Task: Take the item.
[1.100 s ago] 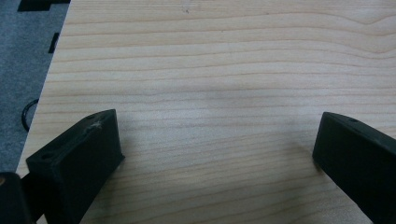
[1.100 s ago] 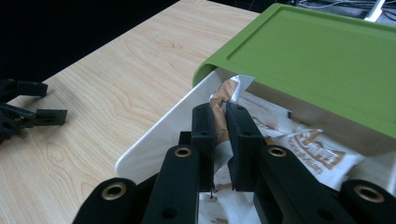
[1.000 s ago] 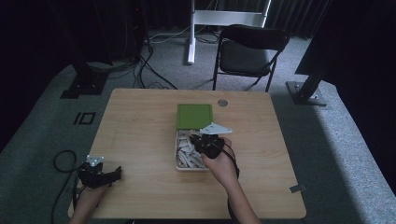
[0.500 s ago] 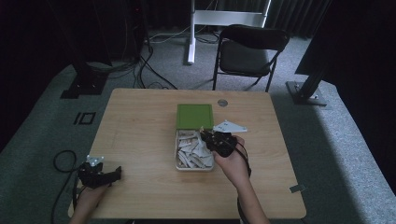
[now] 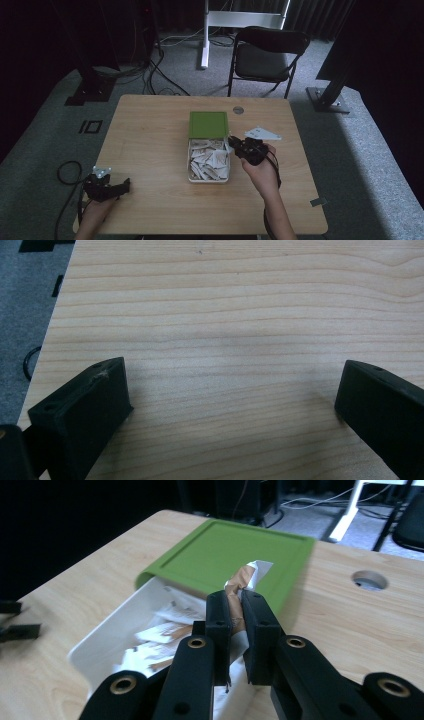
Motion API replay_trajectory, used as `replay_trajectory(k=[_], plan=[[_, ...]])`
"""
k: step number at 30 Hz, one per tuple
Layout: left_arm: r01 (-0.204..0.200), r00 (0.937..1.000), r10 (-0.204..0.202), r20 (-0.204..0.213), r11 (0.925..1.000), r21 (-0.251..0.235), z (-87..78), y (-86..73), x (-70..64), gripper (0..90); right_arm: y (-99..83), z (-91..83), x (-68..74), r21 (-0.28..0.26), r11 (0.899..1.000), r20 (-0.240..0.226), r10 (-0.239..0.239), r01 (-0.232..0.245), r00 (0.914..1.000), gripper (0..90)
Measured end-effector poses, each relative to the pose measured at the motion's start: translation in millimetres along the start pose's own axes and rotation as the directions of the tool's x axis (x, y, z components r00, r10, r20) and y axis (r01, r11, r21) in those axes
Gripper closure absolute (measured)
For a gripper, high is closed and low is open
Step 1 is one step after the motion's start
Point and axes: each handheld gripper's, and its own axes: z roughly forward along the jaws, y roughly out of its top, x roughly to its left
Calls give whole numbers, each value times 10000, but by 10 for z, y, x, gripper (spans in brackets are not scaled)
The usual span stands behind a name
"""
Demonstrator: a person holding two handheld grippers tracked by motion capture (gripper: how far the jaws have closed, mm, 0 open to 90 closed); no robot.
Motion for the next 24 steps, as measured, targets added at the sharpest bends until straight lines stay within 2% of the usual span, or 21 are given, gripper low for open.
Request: replay_trajectory(k=[10,24], plan=[[13,10000,-13,-2,10000,-18,1,-1,-1,15,-83,-79,-307,-138,9997,749,222,-212,9969,835],[4,10000,-4,1,10000,-6,0,-1,-1,15,-393,-32,-753,-198,9953,1619,966,-946,9821,837]])
